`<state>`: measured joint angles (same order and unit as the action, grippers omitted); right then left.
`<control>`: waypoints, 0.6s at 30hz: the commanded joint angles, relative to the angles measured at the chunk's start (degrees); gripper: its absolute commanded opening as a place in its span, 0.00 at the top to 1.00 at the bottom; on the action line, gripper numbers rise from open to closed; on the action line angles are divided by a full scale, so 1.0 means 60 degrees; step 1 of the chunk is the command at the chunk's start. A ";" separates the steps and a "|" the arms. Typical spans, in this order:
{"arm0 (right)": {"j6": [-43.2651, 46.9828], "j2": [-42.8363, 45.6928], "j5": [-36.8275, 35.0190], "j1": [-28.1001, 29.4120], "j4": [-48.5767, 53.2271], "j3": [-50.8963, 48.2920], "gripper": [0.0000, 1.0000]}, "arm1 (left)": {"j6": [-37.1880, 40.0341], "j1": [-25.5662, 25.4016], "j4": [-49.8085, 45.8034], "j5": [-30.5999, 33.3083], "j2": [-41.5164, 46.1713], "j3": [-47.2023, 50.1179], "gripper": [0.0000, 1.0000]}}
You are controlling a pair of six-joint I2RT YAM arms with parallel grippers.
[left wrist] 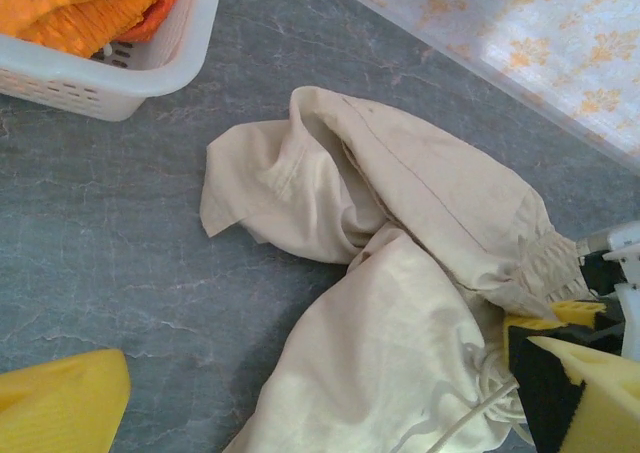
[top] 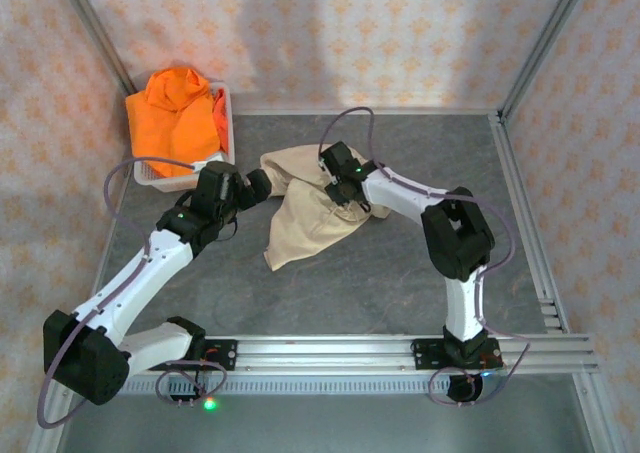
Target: Fold and stack the shorts
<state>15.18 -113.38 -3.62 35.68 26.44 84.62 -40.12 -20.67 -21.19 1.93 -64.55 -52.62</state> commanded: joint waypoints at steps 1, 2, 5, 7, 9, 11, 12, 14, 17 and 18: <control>-0.0337 0.0501 -0.0017 -0.0065 0.0165 0.0386 0.92 | -0.0294 0.0146 0.0365 0.0030 -0.0181 0.0041 0.00; -0.0410 0.0822 0.0043 -0.0064 0.0103 0.0300 0.95 | -0.0364 0.0163 0.0417 0.0007 -0.0264 0.0014 0.00; -0.0567 0.2058 0.0013 -0.0152 -0.0142 -0.0084 0.99 | -0.0517 0.0162 0.0721 -0.0132 -0.0559 -0.0029 0.00; -0.0544 0.2972 -0.0046 -0.0267 -0.0102 -0.0343 0.99 | -0.0564 0.0165 0.0881 -0.0310 -0.0789 -0.0172 0.00; -0.0497 0.3893 -0.0111 -0.0482 0.0017 -0.0632 1.00 | -0.0626 0.0163 0.1012 -0.0455 -0.1007 -0.0314 0.00; -0.0448 0.4594 -0.0115 -0.0705 0.0173 -0.0876 1.00 | -0.0770 0.0163 0.1189 -0.0616 -0.1168 -0.0413 0.00; -0.0327 0.4915 -0.0147 -0.0779 0.0258 -0.1026 1.00 | -0.0892 0.0163 0.1316 -0.0716 -0.1240 -0.0430 0.00; -0.0084 0.5397 -0.0431 -0.0788 0.0388 -0.1350 1.00 | -0.1209 0.0163 0.1597 -0.0927 -0.1398 -0.0408 0.00; -0.0121 0.5808 -0.0858 -0.0814 0.0569 -0.1893 1.00 | -0.1828 0.0002 0.2078 -0.1199 -0.1701 -0.0203 0.00; -0.0195 0.5945 -0.1001 -0.0812 0.0503 -0.2159 1.00 | -0.1941 -0.0085 0.2205 -0.1168 -0.1830 -0.0120 0.00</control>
<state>13.76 -77.45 -5.93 30.59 26.98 75.88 -47.44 -20.29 -12.49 -3.60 -73.95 -52.88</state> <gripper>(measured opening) 0.053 0.998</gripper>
